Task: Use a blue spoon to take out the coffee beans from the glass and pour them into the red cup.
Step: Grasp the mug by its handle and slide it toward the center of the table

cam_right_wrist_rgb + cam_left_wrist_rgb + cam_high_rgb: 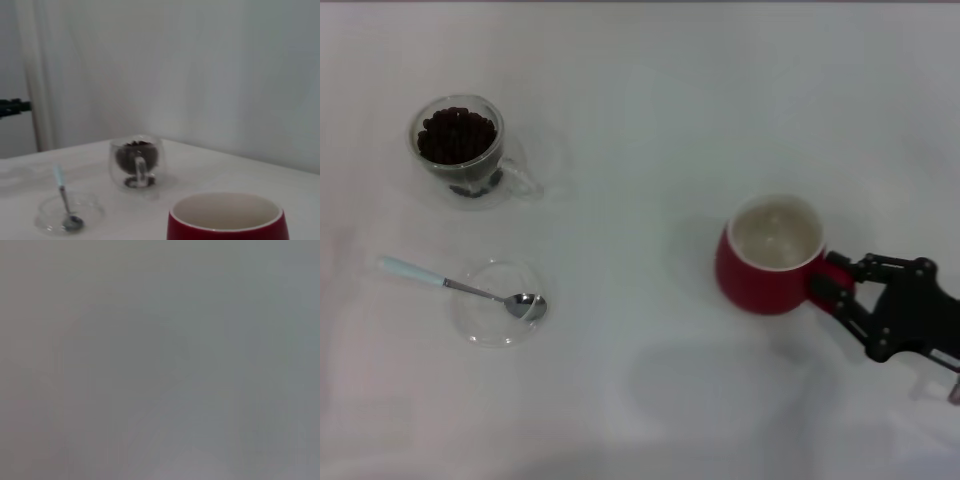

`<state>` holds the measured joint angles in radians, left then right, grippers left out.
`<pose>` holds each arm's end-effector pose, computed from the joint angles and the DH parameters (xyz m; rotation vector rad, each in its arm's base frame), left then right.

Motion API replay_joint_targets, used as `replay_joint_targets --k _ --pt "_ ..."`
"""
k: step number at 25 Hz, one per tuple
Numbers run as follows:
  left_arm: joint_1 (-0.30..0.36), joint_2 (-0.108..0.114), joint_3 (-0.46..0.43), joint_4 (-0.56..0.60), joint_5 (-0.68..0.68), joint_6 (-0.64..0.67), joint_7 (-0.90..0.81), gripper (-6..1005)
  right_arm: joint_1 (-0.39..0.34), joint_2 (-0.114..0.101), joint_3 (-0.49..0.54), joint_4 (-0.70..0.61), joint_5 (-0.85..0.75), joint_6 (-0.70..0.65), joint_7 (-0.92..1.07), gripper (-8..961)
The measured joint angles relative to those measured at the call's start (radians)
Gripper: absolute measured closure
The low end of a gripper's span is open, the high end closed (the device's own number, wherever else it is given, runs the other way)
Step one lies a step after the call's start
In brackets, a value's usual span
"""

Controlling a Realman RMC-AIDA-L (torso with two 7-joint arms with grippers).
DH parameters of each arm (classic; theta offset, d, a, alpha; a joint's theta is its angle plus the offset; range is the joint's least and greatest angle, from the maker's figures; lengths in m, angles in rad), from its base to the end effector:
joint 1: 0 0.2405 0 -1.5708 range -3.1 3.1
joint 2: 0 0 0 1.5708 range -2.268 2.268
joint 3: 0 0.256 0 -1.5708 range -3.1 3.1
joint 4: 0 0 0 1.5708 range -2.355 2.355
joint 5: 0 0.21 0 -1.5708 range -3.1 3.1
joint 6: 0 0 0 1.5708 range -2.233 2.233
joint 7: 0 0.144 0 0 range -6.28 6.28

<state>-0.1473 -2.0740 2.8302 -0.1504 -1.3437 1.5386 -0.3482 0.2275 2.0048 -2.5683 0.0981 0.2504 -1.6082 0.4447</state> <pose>-0.4109 0.1959 0.0501 -1.4681 -0.5065 -0.6013 0.3641 0.1811 -0.0315 -2.3376 0.4843 0.7544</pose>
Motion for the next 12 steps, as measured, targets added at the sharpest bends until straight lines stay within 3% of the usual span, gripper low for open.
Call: replay_joint_targets --k 12 --pt "-0.001 -0.002 0.004 0.003 0.006 0.000 0.001 377 0.026 0.003 -0.001 -0.144 -0.148 0.050 -0.005 684"
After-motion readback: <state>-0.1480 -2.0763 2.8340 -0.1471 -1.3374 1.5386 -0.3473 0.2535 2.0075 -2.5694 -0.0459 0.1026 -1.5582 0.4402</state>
